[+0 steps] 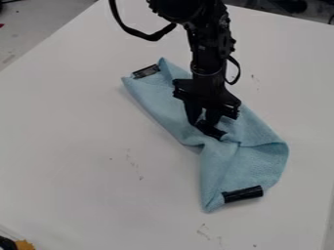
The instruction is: Unfold the cloth from left to bottom right
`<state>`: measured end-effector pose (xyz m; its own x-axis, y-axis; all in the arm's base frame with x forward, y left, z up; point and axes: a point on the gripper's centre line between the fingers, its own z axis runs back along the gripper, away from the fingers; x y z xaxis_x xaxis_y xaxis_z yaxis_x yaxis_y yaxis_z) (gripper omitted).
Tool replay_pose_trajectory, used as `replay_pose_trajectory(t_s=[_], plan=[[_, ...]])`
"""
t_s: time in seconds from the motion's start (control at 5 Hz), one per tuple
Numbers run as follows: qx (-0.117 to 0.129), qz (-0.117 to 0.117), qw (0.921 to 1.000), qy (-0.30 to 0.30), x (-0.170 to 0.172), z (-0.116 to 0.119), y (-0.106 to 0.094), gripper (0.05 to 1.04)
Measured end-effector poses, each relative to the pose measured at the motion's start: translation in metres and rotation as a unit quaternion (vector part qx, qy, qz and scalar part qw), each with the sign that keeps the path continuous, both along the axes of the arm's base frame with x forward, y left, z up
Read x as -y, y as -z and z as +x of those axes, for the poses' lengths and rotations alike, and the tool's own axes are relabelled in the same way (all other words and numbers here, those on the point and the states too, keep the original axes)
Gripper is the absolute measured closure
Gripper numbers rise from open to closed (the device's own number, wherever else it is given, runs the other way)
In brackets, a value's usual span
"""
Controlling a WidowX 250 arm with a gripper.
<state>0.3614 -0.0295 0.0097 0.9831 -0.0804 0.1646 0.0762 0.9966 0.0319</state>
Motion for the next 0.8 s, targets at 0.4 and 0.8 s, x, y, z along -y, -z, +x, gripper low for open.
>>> replay_pose_trajectory(t_s=[0.4,0.8], plan=[[-0.005,0.014,0.9999,-0.002,-0.002,0.000,-0.001,0.990],[0.000,0.079,0.9958,0.048,0.018,0.021,-0.040,1.021]])
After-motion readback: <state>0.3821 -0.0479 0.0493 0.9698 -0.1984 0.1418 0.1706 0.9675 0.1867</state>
